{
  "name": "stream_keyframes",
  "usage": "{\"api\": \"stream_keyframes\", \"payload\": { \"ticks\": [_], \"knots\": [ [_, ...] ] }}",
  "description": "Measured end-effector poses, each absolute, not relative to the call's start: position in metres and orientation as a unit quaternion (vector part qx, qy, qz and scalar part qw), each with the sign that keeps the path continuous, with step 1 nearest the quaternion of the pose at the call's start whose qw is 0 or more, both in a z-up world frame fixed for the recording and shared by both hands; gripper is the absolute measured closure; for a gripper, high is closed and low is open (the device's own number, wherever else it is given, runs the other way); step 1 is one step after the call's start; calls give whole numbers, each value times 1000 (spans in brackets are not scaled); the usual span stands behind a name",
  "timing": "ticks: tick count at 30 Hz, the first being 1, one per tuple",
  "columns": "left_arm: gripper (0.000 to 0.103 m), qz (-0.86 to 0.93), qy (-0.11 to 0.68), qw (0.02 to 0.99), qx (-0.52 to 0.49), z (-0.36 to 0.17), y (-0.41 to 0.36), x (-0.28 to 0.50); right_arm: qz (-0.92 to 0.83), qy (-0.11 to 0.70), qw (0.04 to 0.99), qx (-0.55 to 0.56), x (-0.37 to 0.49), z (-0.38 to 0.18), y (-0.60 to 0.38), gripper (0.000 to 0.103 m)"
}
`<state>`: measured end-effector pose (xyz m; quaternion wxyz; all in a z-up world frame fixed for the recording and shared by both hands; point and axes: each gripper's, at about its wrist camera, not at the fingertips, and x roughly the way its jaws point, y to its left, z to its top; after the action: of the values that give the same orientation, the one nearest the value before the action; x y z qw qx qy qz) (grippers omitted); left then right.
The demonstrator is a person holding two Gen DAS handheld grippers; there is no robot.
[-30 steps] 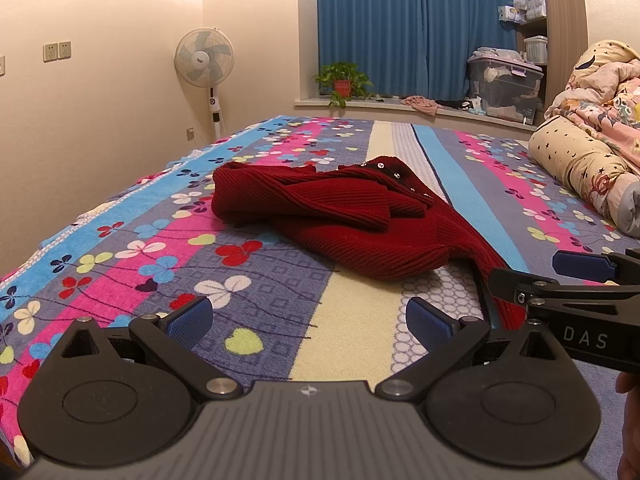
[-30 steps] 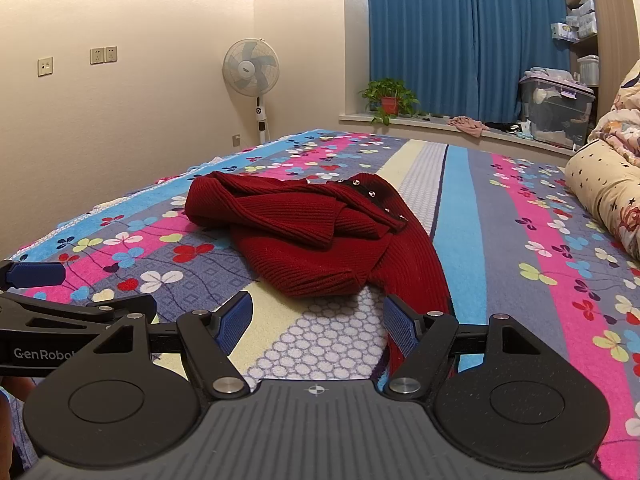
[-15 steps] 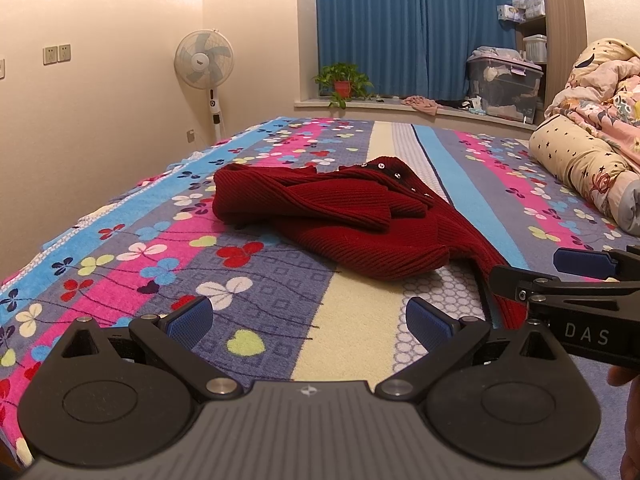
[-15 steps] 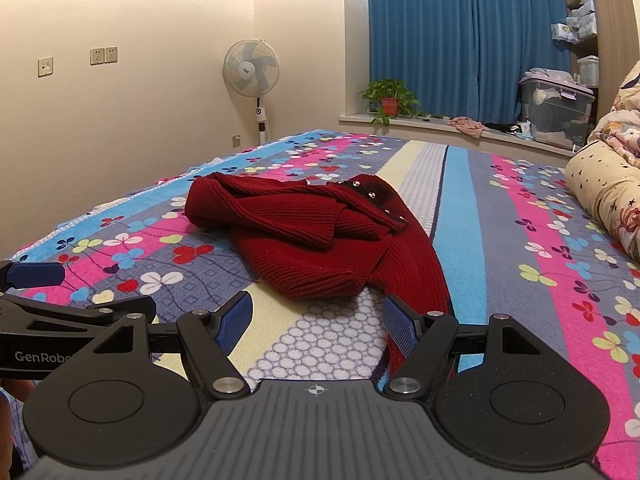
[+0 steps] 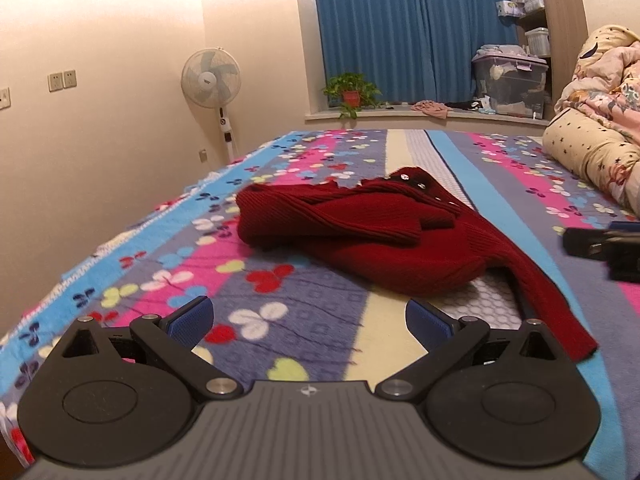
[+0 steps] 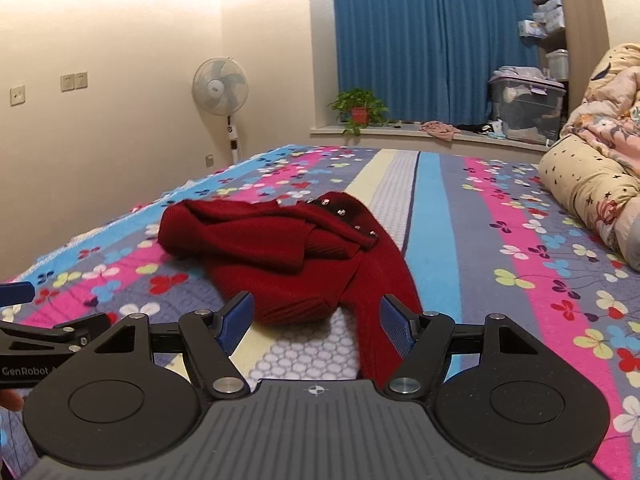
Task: Fold small clothes
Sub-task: 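Grasp the red sweater body with the left tool and lift it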
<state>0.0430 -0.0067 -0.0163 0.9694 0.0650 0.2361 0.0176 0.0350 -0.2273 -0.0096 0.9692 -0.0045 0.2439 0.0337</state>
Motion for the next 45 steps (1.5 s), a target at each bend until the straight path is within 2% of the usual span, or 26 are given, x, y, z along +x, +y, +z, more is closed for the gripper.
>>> {"api": "stream_keyframes", "payload": {
  "ticks": [2,4,6,7,11,13,14,18,24,26,28,29,31,32,39,45],
  "knots": [
    [11,19,236,970,64,-16,-2,56,33,235,971,18,38,-6,-233,32],
    [31,18,241,969,58,-16,2,76,29,232,972,33,41,-3,-239,32],
    [45,13,251,967,45,-19,4,99,29,228,972,47,43,0,-245,32],
    [48,11,258,965,37,-20,5,112,28,229,972,52,45,1,-247,32],
    [48,4,282,959,11,-29,-1,167,27,242,967,70,56,3,-258,46],
    [46,9,291,957,0,-35,-8,193,25,253,963,83,62,1,-265,50],
    [43,13,297,955,-10,-38,-10,208,23,256,962,90,65,1,-268,50],
    [17,38,312,947,-59,-51,-16,261,16,266,958,105,73,-3,-278,50],
    [18,67,368,917,-135,-80,-17,333,16,273,955,115,79,-5,-289,50],
    [28,77,387,906,-156,-90,-16,348,17,275,954,114,81,-7,-291,50],
    [49,73,389,900,-183,-96,-11,352,17,279,953,117,83,-9,-294,50],
    [56,71,385,901,-187,-95,-10,351,18,280,953,117,85,-10,-294,50],
    [81,68,385,904,-171,-89,-10,350,21,282,952,116,87,-11,-294,50],
    [89,61,384,906,-166,-85,-8,346,23,284,952,115,86,-11,-294,50],
    [92,4,347,928,-133,-40,35,278,31,280,953,112,85,-7,-293,50],
    [93,-8,353,925,-142,-18,132,201,34,277,954,111,78,-3,-288,50]
  ]
}}
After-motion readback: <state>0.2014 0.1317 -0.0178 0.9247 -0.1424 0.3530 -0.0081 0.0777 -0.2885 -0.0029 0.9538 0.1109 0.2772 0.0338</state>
